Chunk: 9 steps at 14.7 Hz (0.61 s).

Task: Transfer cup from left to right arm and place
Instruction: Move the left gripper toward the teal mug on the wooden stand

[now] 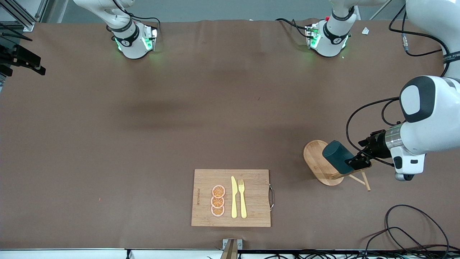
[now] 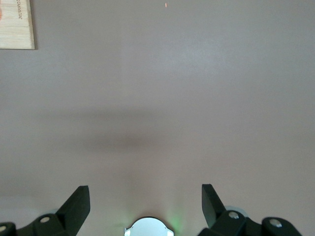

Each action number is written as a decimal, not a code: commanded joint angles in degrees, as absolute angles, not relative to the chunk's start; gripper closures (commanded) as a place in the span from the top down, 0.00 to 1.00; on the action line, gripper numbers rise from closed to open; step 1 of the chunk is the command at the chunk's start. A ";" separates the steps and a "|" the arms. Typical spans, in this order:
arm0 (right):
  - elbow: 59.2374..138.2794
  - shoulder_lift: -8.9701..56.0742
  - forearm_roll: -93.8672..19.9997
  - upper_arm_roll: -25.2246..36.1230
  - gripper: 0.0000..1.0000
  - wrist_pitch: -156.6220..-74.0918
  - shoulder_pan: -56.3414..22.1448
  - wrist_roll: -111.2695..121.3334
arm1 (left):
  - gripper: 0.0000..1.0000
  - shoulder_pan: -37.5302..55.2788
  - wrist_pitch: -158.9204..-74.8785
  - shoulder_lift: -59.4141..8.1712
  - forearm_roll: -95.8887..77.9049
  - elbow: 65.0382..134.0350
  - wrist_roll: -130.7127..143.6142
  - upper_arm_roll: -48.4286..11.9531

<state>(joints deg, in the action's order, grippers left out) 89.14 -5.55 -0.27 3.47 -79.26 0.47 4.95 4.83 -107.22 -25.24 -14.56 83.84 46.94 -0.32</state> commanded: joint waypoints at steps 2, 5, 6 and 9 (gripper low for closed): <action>89.65 -6.15 -0.44 3.52 1.00 -79.19 0.44 5.45 | 1.00 4.66 -109.59 -27.77 -17.93 82.35 47.46 -0.26; 89.65 -6.06 -0.44 3.52 1.00 -79.19 0.44 5.45 | 1.00 4.83 -109.86 -29.00 -18.28 82.35 47.64 -0.26; 89.65 -6.15 -0.44 3.52 1.00 -79.19 0.44 5.45 | 1.00 4.83 -109.95 -29.44 -18.37 82.35 47.64 -0.26; 89.65 -6.06 -0.44 3.60 1.00 -79.19 0.44 5.45 | 1.00 4.92 -111.71 -30.32 -18.37 82.44 47.64 -0.26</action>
